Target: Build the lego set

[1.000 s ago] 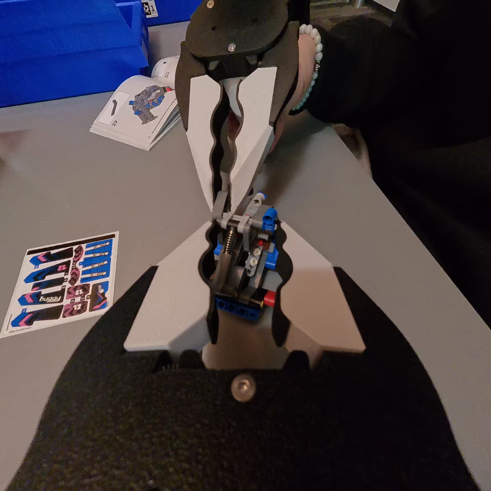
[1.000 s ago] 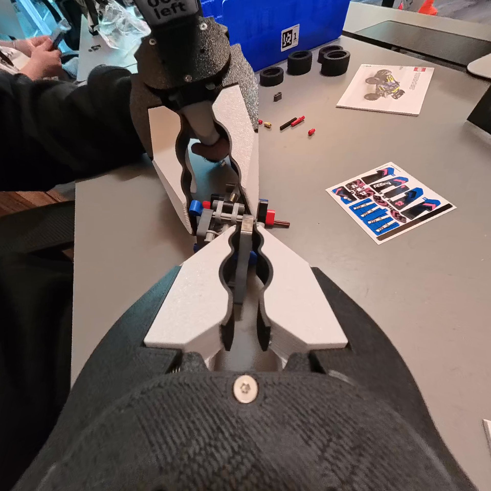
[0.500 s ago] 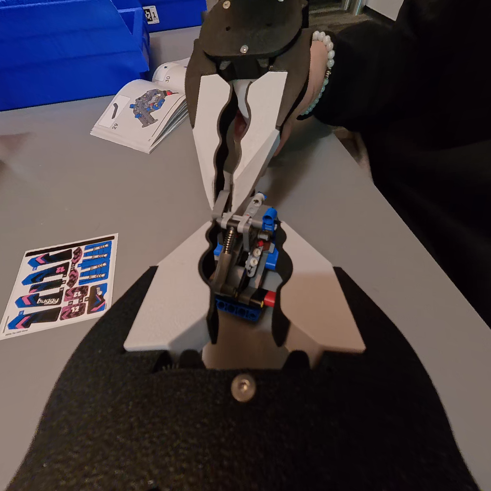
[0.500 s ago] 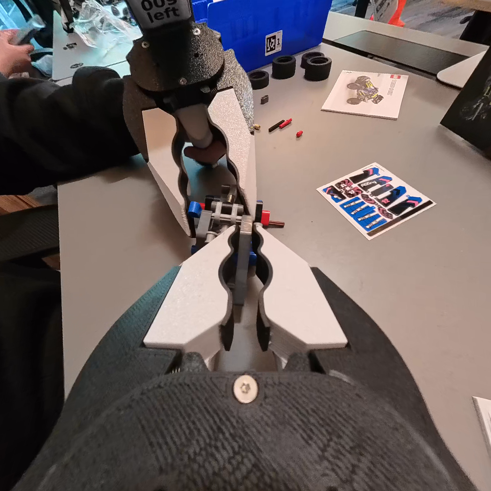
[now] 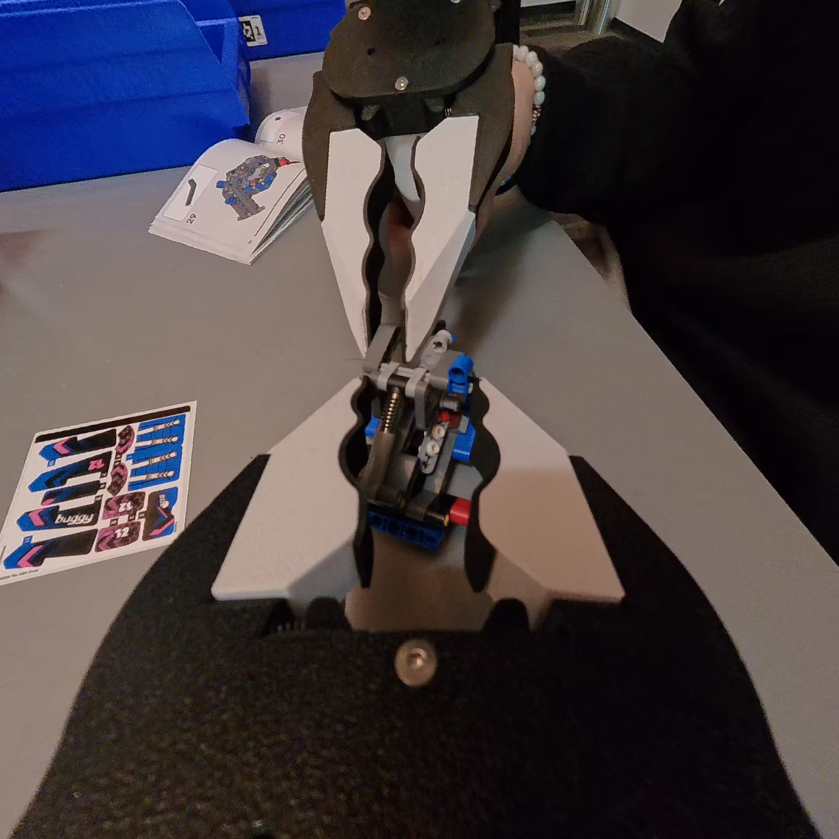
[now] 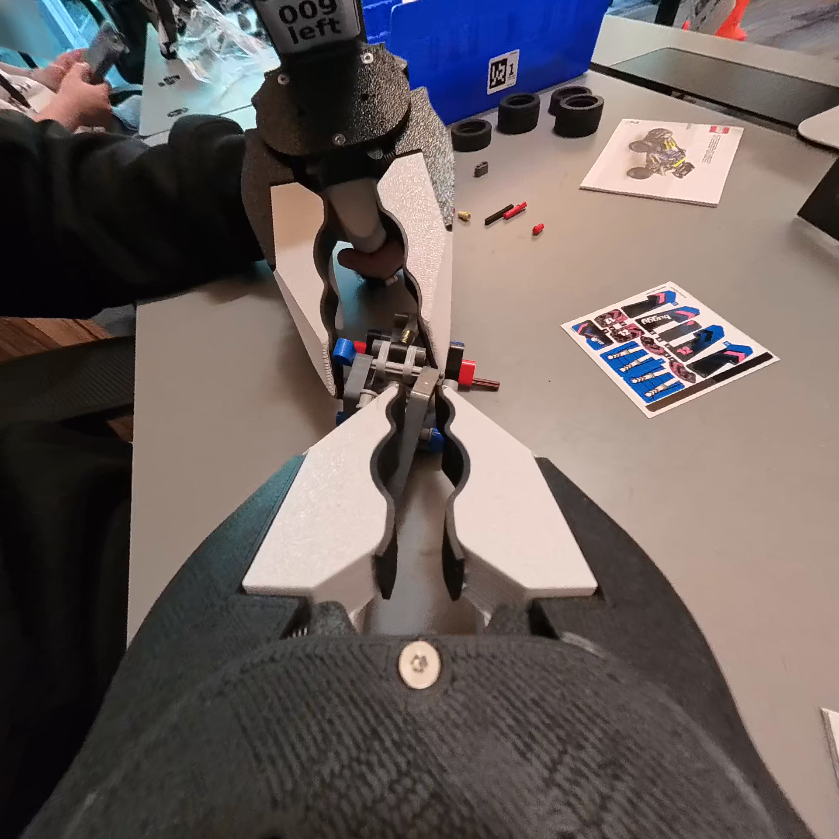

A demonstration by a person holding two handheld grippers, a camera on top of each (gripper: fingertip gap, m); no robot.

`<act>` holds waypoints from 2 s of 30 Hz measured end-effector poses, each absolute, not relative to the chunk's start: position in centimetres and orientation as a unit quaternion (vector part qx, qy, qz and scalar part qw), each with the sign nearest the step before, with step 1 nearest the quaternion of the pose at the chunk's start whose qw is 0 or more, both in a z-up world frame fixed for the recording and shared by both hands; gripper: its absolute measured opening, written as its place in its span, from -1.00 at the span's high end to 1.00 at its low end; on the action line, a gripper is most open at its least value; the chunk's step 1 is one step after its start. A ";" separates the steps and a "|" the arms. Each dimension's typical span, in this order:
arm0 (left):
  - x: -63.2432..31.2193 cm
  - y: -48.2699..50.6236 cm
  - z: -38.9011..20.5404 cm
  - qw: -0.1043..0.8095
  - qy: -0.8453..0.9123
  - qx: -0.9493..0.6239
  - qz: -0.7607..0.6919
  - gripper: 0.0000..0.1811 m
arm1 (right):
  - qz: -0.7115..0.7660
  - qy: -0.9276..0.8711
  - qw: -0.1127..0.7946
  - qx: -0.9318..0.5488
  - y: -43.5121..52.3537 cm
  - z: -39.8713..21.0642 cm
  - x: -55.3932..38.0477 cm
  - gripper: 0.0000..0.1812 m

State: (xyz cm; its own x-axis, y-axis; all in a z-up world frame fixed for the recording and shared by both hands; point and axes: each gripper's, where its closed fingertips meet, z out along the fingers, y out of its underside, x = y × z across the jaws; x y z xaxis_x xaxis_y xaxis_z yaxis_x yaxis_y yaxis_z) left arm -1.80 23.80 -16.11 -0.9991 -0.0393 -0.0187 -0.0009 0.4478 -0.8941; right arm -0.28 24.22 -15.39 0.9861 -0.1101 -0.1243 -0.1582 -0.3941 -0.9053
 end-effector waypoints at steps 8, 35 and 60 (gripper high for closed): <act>-1.8 23.8 -16.1 0.021 0.851 -0.011 -0.525 0.55 | 0.001 0.066 0.488 -0.871 22.1 -16.7 0.4 0.93; -1.8 23.8 -16.1 0.020 0.851 -0.009 -0.525 0.55 | 0.034 0.015 0.323 -0.946 16.7 -19.5 1.5 0.93; -1.3 23.8 -16.1 0.038 0.850 -0.016 -0.525 0.55 | 0.009 0.078 0.486 -0.870 23.4 -16.1 0.3 0.94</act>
